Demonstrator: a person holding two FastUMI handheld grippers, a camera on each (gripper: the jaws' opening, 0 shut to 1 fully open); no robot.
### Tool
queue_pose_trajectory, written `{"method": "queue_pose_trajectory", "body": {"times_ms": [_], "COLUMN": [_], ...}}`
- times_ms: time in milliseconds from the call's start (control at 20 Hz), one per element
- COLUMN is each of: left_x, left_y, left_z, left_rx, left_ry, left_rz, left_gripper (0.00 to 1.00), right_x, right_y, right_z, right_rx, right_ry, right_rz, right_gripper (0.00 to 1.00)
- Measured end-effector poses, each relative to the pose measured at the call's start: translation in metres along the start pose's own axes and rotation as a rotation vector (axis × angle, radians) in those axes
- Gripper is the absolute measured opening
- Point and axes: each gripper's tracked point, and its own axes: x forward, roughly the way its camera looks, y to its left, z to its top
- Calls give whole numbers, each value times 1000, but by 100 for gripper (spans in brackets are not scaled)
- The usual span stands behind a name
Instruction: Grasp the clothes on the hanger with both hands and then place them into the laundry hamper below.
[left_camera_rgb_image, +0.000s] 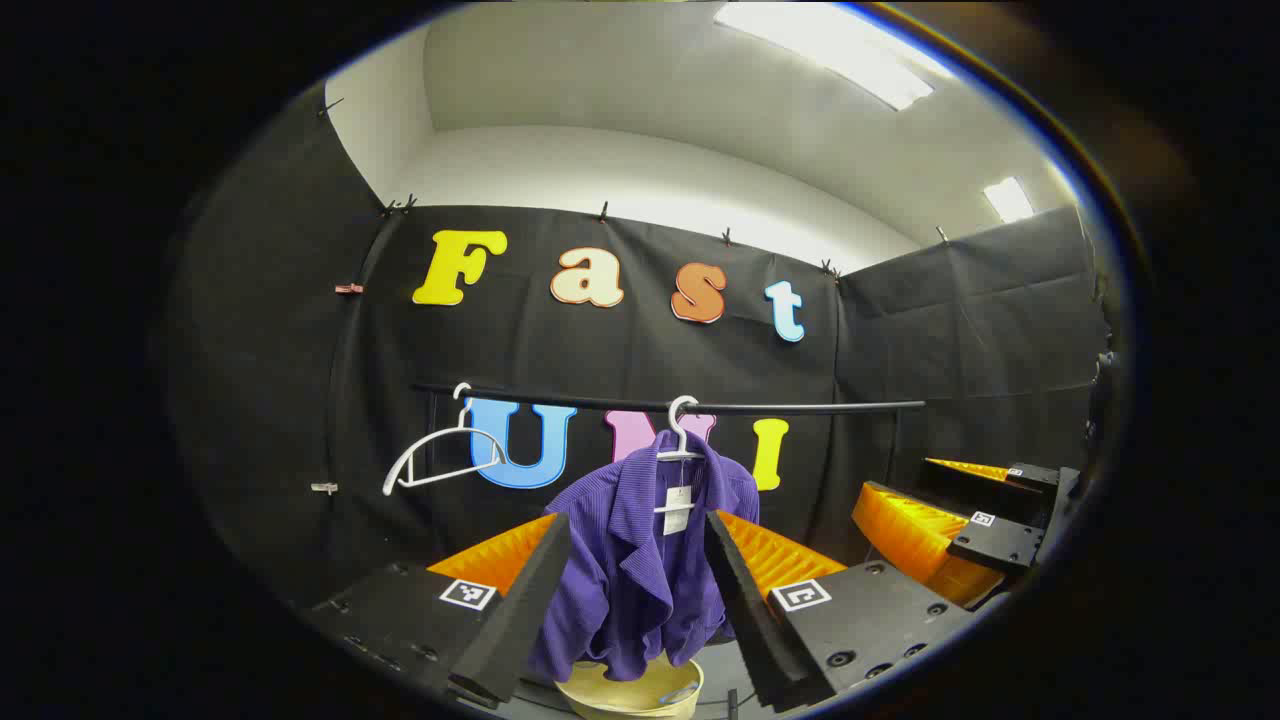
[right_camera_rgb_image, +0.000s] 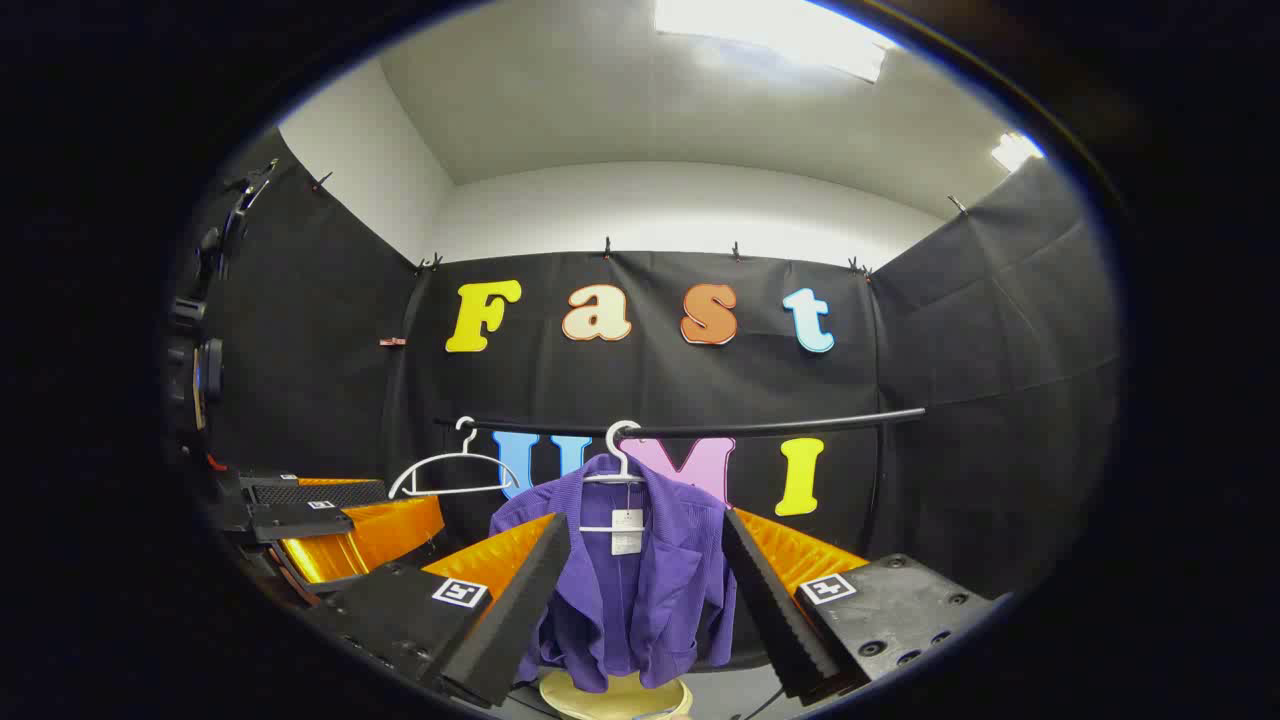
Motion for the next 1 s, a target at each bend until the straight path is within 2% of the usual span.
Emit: {"method": "queue_pose_trajectory", "body": {"times_ms": [200, 250, 300, 450, 500, 550, 800, 1000], "left_x": [-1, -1, -1, 0, 0, 0, -1, -2], "left_y": [2, 1, 2, 3, 2, 2, -2, -4], "left_z": [1, 2, 3, 3, 2, 3, 3, 2], "left_rx": [1, -2, -3, -1, -2, -3, -13, -16], "left_ry": [-5, -7, -9, -10, -10, -11, -19, -21], "left_rz": [3, 1, -1, -2, -3, -7, -24, -35], "left_gripper": [84, 80, 84, 84, 80, 85, 84, 85], "right_x": [0, 0, -1, 0, -1, -1, -4, -7], "right_y": [5, 7, 7, 9, 10, 10, 9, 9], "right_z": [0, 0, -1, 2, 3, 3, 7, 5], "right_rx": [-23, -27, -30, -38, -40, -41, -50, -59], "right_ry": [-6, -5, -6, -13, -17, -18, -30, -26], "right_rz": [20, 23, 24, 23, 24, 22, 9, -1], "right_gripper": [97, 97, 97, 97, 97, 97, 94, 97]}}
